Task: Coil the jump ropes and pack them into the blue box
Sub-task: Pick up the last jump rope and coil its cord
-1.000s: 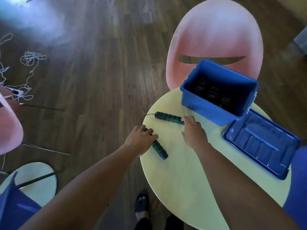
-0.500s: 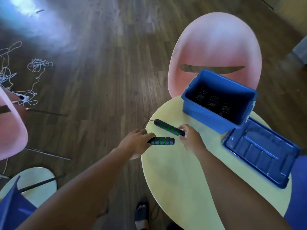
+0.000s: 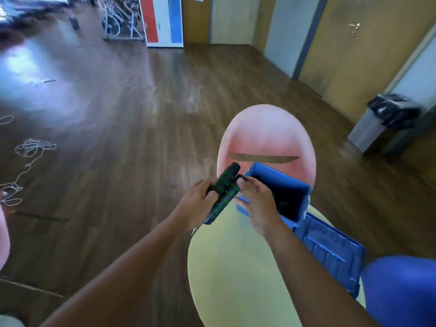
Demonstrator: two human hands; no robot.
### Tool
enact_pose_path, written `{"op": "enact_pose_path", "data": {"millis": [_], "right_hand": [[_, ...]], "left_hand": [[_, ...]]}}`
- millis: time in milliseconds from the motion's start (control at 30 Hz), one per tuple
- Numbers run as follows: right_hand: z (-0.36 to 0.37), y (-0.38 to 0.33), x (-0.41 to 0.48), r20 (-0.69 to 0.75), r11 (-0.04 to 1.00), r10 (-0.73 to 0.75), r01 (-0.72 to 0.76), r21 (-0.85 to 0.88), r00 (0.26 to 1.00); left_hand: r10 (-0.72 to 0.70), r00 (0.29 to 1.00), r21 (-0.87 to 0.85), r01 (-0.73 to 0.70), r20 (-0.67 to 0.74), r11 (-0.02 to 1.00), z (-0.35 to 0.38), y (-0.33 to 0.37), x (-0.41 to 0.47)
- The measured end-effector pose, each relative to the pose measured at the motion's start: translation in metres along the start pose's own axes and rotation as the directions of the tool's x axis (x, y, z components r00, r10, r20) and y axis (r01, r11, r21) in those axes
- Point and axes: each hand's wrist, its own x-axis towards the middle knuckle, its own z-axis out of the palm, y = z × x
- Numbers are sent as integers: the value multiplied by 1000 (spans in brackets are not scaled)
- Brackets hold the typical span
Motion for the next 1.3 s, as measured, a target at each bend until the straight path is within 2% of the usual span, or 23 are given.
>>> {"op": "enact_pose_path", "data": {"millis": [67,133,267,367,533,800,967,1300], "right_hand": [[6,-34,-10,43,998,-55,56,-24,998],[9,-65,-23,12,992,-103,103,-73,995],[5,-112,-45,-78,968,-210,196,-160,975],[-1,-136,-56,-106,951,-251,225,-212,962],[-2,-171,-72,-137,936,-315,283,-210,939],[-46,-226,-93,-149,917,-381,352,-190,912],[-72,-248,-101,-182,915,-387,353,-195,904],[-100,-267,-119,-172,897,-412,366,-247,895]], "left_hand": [[-65,997,-198,71,36,978,-6,21,1],[-88,987,-406,136,133,904,-8,37,1],[58,963,-614,121,263,780,-12,80,-16],[131,934,-651,128,334,748,-16,108,-25],[165,914,-707,163,371,688,-17,148,-37],[250,873,-669,111,419,735,1,206,-43],[275,895,-652,22,350,758,25,236,-46],[272,873,-697,101,404,710,43,269,-49]]}}
